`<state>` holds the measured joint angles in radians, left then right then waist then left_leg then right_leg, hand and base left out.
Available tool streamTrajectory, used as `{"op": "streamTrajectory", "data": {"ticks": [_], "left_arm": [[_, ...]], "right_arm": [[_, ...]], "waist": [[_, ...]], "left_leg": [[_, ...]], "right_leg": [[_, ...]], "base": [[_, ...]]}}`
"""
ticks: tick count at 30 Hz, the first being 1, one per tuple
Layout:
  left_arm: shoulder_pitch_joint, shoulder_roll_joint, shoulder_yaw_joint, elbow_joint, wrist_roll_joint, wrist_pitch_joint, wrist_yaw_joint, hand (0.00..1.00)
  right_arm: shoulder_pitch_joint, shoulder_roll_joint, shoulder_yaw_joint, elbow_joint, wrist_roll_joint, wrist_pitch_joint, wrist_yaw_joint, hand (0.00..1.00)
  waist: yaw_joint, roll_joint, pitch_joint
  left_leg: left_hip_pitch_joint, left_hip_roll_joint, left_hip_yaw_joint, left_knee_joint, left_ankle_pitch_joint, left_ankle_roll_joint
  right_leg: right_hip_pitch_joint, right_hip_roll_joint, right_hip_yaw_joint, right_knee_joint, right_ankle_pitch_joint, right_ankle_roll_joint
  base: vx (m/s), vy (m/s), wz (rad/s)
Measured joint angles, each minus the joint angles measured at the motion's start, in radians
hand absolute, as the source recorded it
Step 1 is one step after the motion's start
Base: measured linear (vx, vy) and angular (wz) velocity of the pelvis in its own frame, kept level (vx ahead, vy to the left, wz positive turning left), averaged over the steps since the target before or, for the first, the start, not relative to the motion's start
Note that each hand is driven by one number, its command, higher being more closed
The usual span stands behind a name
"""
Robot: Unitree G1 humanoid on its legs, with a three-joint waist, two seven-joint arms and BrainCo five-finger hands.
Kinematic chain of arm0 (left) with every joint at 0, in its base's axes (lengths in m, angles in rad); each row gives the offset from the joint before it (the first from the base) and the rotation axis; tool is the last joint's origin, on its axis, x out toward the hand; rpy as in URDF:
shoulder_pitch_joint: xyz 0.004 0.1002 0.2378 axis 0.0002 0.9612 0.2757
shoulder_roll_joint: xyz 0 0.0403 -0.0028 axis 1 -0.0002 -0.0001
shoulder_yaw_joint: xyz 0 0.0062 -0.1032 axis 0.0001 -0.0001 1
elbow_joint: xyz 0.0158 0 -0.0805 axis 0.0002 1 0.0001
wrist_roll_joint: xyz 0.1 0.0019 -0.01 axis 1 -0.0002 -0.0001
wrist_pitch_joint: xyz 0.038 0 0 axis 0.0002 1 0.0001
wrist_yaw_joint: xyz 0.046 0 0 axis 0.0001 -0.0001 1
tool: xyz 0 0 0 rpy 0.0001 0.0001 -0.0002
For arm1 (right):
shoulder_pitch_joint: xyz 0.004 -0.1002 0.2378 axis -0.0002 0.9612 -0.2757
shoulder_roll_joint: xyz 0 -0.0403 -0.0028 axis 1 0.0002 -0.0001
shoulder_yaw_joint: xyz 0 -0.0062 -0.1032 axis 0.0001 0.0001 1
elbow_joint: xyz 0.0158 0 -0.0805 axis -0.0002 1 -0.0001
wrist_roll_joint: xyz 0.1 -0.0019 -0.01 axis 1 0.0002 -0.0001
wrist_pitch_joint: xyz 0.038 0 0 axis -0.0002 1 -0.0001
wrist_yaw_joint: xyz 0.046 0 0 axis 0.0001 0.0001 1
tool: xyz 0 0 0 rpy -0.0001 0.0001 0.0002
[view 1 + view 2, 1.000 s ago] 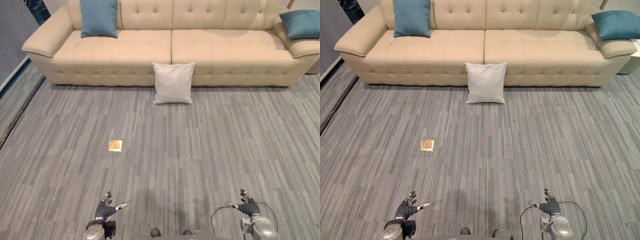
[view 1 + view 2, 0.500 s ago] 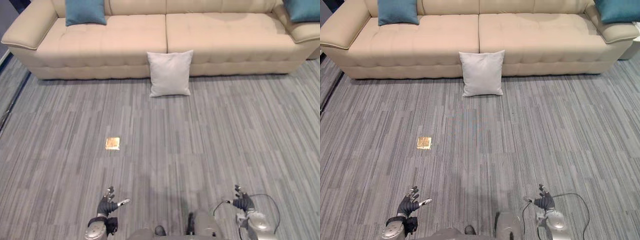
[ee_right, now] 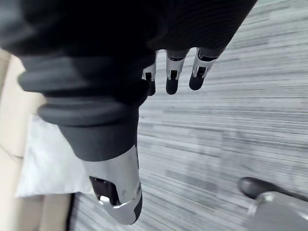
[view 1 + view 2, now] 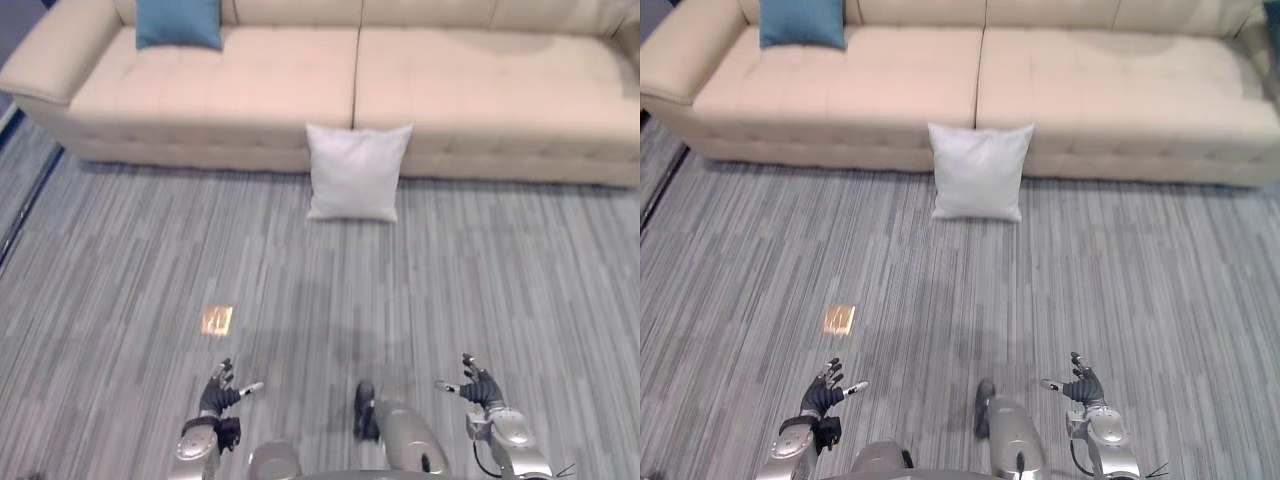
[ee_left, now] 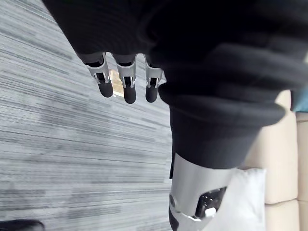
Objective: Pick up cushions and gather them together orderly.
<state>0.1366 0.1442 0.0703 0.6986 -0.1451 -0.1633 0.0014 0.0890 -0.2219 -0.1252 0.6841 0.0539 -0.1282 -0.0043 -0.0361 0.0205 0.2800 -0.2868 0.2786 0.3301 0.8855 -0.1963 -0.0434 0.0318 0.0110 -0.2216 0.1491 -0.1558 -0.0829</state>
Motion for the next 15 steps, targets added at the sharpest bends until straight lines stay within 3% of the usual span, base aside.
{"op": "streamTrajectory", "data": {"ticks": [1, 2, 3, 4, 5, 6, 7, 8, 9, 10, 11, 12, 13, 15], "left_arm": [[0.000, -0.003, 0.000, 0.000, 0.000, 0.000, 0.000, 0.00], [-0.002, -0.007, -0.001, 0.000, 0.000, 0.000, -0.001, 0.00], [0.000, -0.009, -0.001, 0.001, 0.000, 0.000, -0.001, 0.00], [0.005, -0.012, -0.001, 0.001, 0.000, 0.000, 0.001, 0.00], [0.015, -0.015, -0.002, 0.008, 0.000, 0.000, 0.003, 0.00], [0.023, -0.013, 0.001, 0.026, 0.000, 0.002, 0.005, 0.00], [0.033, -0.012, 0.004, 0.034, 0.000, 0.001, 0.006, 0.00], [0.036, -0.019, 0.003, 0.054, 0.000, 0.003, 0.006, 0.00], [0.036, -0.022, -0.001, 0.061, 0.000, 0.003, 0.004, 0.00], [0.037, -0.022, -0.003, 0.069, 0.000, 0.003, 0.003, 0.00], [0.038, -0.012, -0.003, 0.072, 0.000, 0.004, 0.004, 0.00], [0.038, 0.000, -0.013, 0.073, 0.000, 0.006, 0.007, 0.00], [0.038, 0.004, -0.023, 0.073, 0.000, 0.005, 0.009, 0.00], [0.029, 0.016, -0.025, 0.074, -0.001, 0.004, 0.021, 0.00]], "right_arm": [[-0.002, 0.002, -0.002, 0.003, 0.010, 0.000, -0.001, 0.00], [-0.009, 0.004, -0.009, 0.006, 0.017, 0.000, -0.002, 0.00], [-0.014, 0.006, -0.019, 0.011, 0.017, 0.000, -0.003, 0.00], [-0.016, 0.005, -0.027, 0.019, 0.017, -0.001, -0.010, 0.00], [-0.014, -0.002, -0.028, 0.028, 0.016, -0.001, -0.015, 0.00], [-0.011, 0.002, -0.028, 0.045, 0.016, 0.000, -0.015, 0.00], [0.002, 0.012, -0.028, 0.048, 0.016, 0.000, -0.014, 0.00], [0.024, 0.022, -0.033, 0.053, 0.016, 0.000, -0.013, 0.00], [0.025, 0.024, -0.033, 0.062, 0.016, 0.000, -0.012, 0.00], [0.024, 0.030, -0.032, 0.074, 0.015, 0.001, -0.012, 0.00], [0.028, 0.045, -0.025, 0.085, 0.015, 0.002, -0.012, 0.00], [0.028, 0.055, -0.010, 0.087, 0.014, 0.003, -0.010, 0.00], [0.028, 0.058, -0.001, 0.087, 0.014, 0.003, -0.011, 0.00], [0.014, 0.055, 0.034, 0.085, 0.014, 0.000, -0.008, 0.00]], "waist": [[0.011, -0.008, 0.004], [0.022, -0.013, 0.007], [0.024, -0.010, 0.007], [0.028, -0.009, 0.004], [0.035, 0.010, -0.009], [0.044, 0.005, -0.020], [0.049, -0.022, -0.047], [0.046, -0.051, -0.064], [0.043, -0.055, -0.063], [0.039, -0.063, -0.063], [0.024, -0.077, -0.060], [0.011, -0.078, -0.056], [0.003, -0.074, -0.053], [-0.004, -0.045, -0.039]], "left_leg": [[-0.031, -0.031, -0.002, -0.136, 0.001, -0.002], [-0.054, -0.088, -0.034, -0.346, 0.017, -0.023], [-0.060, -0.111, -0.059, -0.452, 0.036, -0.042], [-0.061, -0.139, -0.097, -0.600, 0.064, -0.081], [-0.074, -0.145, -0.129, -0.692, 0.099, -0.086], [-0.078, -0.157, -0.142, -0.647, 0.162, -0.030], [-0.091, -0.185, -0.139, -0.598, 0.168, -0.001], [-0.082, -0.213, -0.124, -0.535, 0.149, 0.042], [-0.066, -0.222, -0.119, -0.518, 0.126, 0.069], [-0.026, -0.236, -0.109, -0.512, 0.092, 0.078], [0.043, -0.263, -0.107, -0.525, 0.052, 0.095], [0.119, -0.277, -0.113, -0.541, 0.021, 0.109], [0.163, -0.277, -0.112, -0.558, 0.013, 0.113], [0.318, -0.263, -0.112, -0.651, 0.004, 0.110]], "right_leg": [[0.027, -0.004, 0.013, -0.023, -0.002, 0.004], [0.065, -0.017, 0.034, -0.053, -0.012, 0.021], [0.084, -0.021, 0.043, -0.069, -0.017, 0.029], [0.111, -0.021, 0.060, -0.093, -0.028, 0.047], [0.138, -0.013, 0.079, -0.111, -0.053, 0.068], [0.151, -0.031, 0.100, -0.091, -0.092, 0.087], [0.138, -0.067, 0.117, -0.034, -0.142, 0.109], [0.089, -0.117, 0.136, 0.145, -0.191, 0.158], [0.055, -0.133, 0.146, 0.253, -0.187, 0.170], [-0.008, -0.164, 0.151, 0.434, -0.150, 0.227], [-0.101, -0.208, 0.159, 0.685, -0.063, 0.284], [-0.162, -0.224, 0.155, 0.848, -0.081, 0.248], [-0.184, -0.224, 0.145, 0.885, -0.093, 0.226], [-0.251, -0.203, 0.071, 0.828, -0.140, 0.149]], "base": [[0.56, 0.044, -0.52], [0.47, 0.066, -0.45], [0.38, 0.084, -0.44], [0.47, 0.193, -0.55], [0.49, 0.233, -0.70], [0.51, 0.257, -0.68], [0.63, 0.224, -0.53], [0.65, 0.210, -0.33], [0.79, 0.261, -0.25], [0.64, 0.240, -0.07], [0.76, 0.251, 0.14], [0.63, 0.171, 0.20], [0.49, 0.107, 0.13], [0.63, 0.068, -0.03]]}}
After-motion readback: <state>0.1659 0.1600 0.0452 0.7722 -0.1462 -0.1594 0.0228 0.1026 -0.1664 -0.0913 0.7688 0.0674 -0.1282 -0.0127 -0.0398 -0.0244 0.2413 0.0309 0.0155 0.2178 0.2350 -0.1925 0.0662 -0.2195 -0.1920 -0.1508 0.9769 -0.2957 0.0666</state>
